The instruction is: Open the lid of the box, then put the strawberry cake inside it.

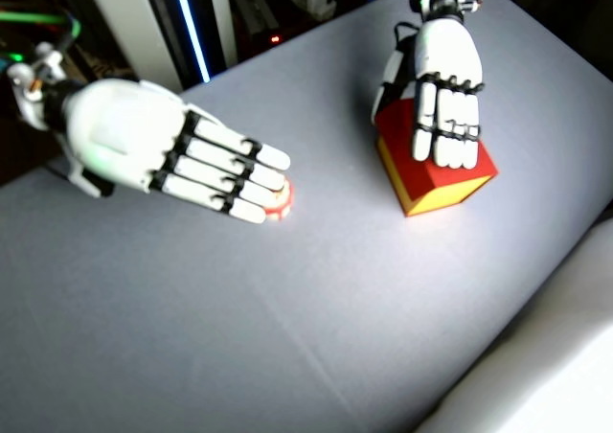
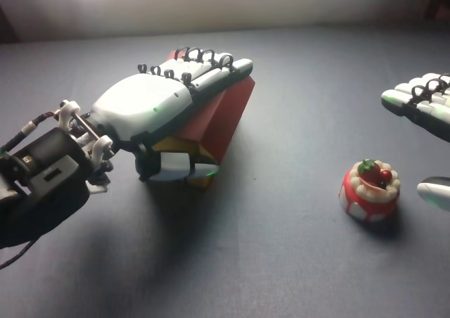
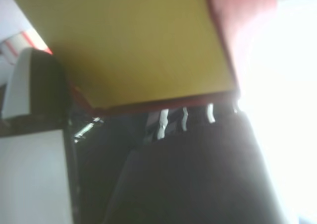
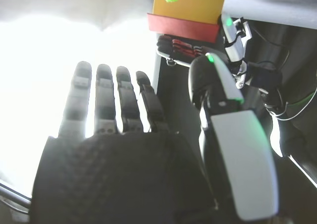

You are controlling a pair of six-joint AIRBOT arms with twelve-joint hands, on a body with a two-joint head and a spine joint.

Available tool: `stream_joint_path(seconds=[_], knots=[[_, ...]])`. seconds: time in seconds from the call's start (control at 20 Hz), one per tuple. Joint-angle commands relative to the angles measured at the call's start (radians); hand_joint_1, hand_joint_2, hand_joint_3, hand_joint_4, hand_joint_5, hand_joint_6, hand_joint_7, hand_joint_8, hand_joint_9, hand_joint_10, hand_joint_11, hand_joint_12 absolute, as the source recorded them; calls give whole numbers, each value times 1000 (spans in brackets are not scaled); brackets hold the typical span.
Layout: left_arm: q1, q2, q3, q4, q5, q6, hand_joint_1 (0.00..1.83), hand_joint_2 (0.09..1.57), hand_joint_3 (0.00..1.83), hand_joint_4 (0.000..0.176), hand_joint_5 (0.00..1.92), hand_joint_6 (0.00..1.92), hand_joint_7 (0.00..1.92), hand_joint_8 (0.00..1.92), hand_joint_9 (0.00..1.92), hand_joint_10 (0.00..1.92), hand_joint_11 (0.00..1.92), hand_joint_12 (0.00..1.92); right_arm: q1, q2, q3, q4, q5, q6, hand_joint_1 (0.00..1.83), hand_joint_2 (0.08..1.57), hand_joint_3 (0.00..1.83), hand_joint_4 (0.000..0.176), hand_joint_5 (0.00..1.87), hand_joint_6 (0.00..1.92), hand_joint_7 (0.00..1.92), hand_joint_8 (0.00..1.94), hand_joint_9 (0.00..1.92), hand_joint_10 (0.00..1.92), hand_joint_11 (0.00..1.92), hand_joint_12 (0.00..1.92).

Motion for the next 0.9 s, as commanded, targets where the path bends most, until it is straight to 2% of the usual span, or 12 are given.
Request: stream_joint_path(seconds=[0.0,0.05,0.2,0.25,0.4,0.45,0.55,0.65,0.7,0.75,0.8,0.85], knots=[[-14,2,5,-10,-128,-2,933,1094,12,112,0,0,0,0,0,0,0,0,1,4,3,7,132,5,475,1365,0,0,0,0,0,0,0,0,0,0],[-13,5,4,-17,-145,-2,952,1102,14,101,0,0,0,0,0,0,0,0,-1,4,3,10,134,5,473,1363,0,0,0,0,0,0,0,0,0,0],[-10,16,-2,-29,-190,-2,800,1224,54,143,0,0,0,0,0,0,0,0,-7,4,3,15,137,8,503,1370,1,0,0,0,0,0,0,0,0,0],[-8,21,-7,-35,-206,0,700,1254,57,115,0,0,0,0,0,0,0,0,-9,4,3,15,138,9,442,1378,5,0,0,0,0,0,0,0,0,0],[-6,39,-20,-46,-264,0,557,1339,20,133,0,0,0,0,0,0,0,0,-13,4,3,20,141,12,484,1383,4,0,0,0,0,0,0,0,0,0],[-6,45,-23,-52,-289,0,646,1318,2,159,0,0,0,0,0,0,0,0,-16,4,3,22,145,13,480,1392,6,0,0,0,0,0,0,0,0,0],[-7,55,-28,-62,-321,0,652,1294,0,138,0,0,0,0,0,0,0,0,-19,4,3,24,148,15,455,1393,5,0,0,0,0,0,0,0,0,0],[-6,67,-32,-77,-354,0,602,1295,0,63,0,0,0,0,0,0,0,0,-21,4,3,26,149,16,410,1399,7,0,0,0,0,0,0,0,0,0],[-6,75,-33,-91,-372,0,662,1288,0,132,0,0,0,0,0,0,0,0,-22,4,3,28,151,16,420,1400,6,0,0,0,0,0,0,0,0,0],[-5,79,-33,-102,-383,1,734,1272,0,164,0,0,0,0,0,0,0,0,-24,3,3,29,152,16,445,1398,4,0,0,0,0,0,0,0,0,0],[-3,86,-32,-117,-394,2,754,1262,0,162,0,0,0,0,0,0,19,9,-25,3,3,30,152,17,437,1398,3,0,0,0,0,0,0,0,0,0],[2,94,-32,-137,-414,2,784,1214,55,147,0,0,0,0,0,0,3,516,-25,2,3,31,152,17,437,1401,4,0,0,0,0,0,0,0,0,0]])
